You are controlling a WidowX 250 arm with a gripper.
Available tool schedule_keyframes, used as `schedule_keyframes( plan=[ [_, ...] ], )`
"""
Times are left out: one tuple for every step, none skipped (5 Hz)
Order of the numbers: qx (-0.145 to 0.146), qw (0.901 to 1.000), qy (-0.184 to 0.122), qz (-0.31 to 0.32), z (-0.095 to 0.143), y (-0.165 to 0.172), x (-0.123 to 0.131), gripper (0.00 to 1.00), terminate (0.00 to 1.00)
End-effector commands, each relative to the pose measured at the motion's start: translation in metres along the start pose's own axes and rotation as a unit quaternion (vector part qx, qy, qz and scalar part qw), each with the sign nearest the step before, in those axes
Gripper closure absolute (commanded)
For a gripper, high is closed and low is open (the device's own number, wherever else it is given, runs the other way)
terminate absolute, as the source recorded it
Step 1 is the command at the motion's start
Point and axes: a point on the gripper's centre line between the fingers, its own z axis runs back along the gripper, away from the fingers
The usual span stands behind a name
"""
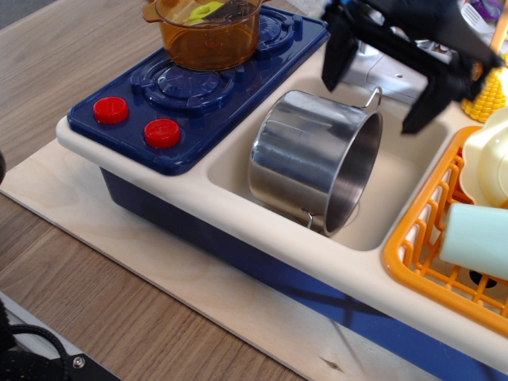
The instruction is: Flip pot upright which is in sink
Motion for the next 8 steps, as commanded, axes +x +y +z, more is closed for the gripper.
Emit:
schedule_keyframes(
  plan=[
    [0.062, 0.9956, -0.06, -0.038, -0.007, 0.011, 0.0, 0.0, 0.0],
    [0.096, 0.9912, -0.071, -0.057, -0.011, 0.012, -0.002, 0.0, 0.0],
    [0.093, 0.9899, -0.079, -0.072, -0.018, 0.021, -0.002, 0.0, 0.0],
    [0.072, 0.9914, -0.081, -0.073, -0.023, 0.028, -0.001, 0.0, 0.0],
    [0.014, 0.9959, -0.068, -0.058, -0.024, 0.033, 0.0, 1.0, 0.0],
    [-0.09, 0.9951, -0.032, -0.026, -0.022, 0.039, 0.004, 1.0, 0.0],
    [-0.154, 0.9881, -0.005, -0.002, -0.016, 0.041, 0.007, 1.0, 0.0],
    [-0.183, 0.9826, -0.031, 0.004, -0.018, 0.04, 0.006, 0.0, 0.0]
  ],
)
